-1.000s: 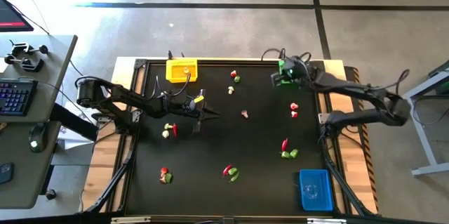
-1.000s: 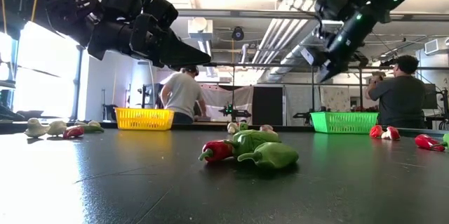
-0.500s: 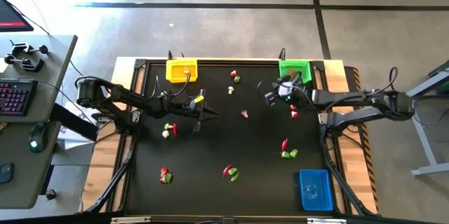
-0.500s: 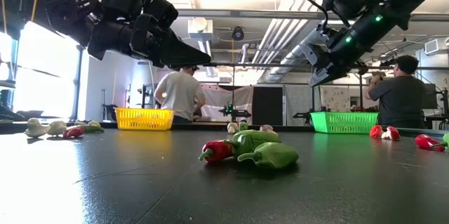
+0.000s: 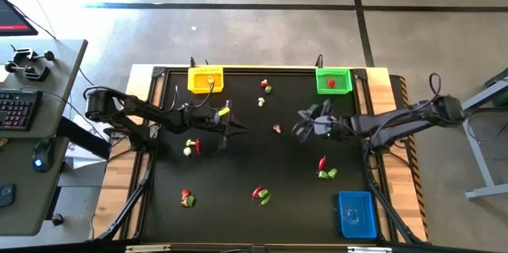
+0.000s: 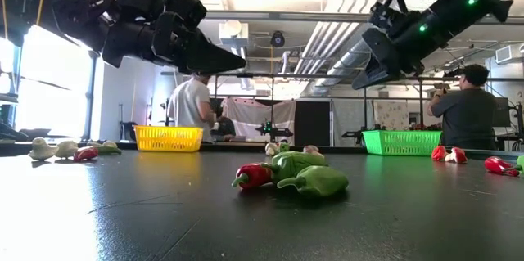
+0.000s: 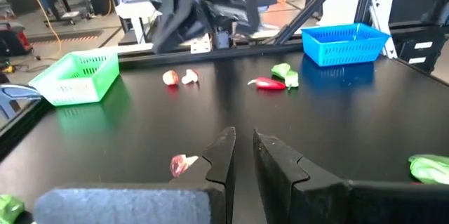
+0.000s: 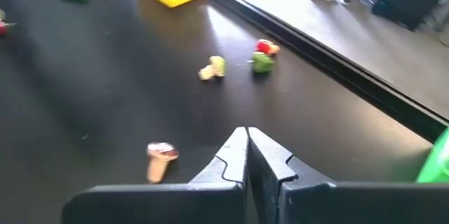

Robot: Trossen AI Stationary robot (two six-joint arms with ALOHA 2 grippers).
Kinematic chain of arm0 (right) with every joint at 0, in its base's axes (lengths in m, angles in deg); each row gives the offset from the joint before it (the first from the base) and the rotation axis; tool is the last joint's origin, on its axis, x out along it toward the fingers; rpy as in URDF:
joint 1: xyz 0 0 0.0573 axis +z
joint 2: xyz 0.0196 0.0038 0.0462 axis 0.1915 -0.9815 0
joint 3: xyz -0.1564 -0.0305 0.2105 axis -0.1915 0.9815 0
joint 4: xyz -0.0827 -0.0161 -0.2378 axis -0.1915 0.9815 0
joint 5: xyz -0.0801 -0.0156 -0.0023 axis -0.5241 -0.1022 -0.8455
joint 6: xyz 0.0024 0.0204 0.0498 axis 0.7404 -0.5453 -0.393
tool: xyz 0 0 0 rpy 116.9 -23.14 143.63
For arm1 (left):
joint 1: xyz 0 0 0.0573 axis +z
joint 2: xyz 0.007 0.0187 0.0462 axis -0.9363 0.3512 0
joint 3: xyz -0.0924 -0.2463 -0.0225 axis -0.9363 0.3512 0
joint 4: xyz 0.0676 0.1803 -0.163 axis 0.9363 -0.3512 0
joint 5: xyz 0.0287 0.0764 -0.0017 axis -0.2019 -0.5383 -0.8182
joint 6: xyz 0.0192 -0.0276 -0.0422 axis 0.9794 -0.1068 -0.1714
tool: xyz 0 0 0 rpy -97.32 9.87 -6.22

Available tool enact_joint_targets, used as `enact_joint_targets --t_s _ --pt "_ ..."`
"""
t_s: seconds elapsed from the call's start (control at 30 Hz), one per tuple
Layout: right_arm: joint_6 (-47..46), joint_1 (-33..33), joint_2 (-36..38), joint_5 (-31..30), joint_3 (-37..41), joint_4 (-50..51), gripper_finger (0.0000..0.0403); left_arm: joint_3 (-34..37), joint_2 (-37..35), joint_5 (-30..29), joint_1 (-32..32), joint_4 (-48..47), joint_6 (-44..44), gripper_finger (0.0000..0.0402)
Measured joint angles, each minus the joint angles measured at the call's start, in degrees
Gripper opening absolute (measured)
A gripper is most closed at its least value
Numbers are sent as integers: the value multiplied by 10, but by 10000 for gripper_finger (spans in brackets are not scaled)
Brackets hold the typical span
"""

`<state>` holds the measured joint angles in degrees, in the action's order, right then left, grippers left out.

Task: Sort produce into baskets
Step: Put the red mushroom into the yellow bin

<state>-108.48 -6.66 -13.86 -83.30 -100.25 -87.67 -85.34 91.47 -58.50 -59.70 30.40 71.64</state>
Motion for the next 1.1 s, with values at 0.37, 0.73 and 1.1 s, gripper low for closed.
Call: enact_joint_targets --t_s 0.37,0.73,1.1 --pt "82 29 -92 127 0 -159 0 0 -100 19 -10 -121 11 35" --pt "172 -6 -187 232 0 -336 0 0 -240 33 -69 -348 -49 35" --pt "176 -18 -191 229 0 -332 0 0 -302 20 -145 -533 -136 36"
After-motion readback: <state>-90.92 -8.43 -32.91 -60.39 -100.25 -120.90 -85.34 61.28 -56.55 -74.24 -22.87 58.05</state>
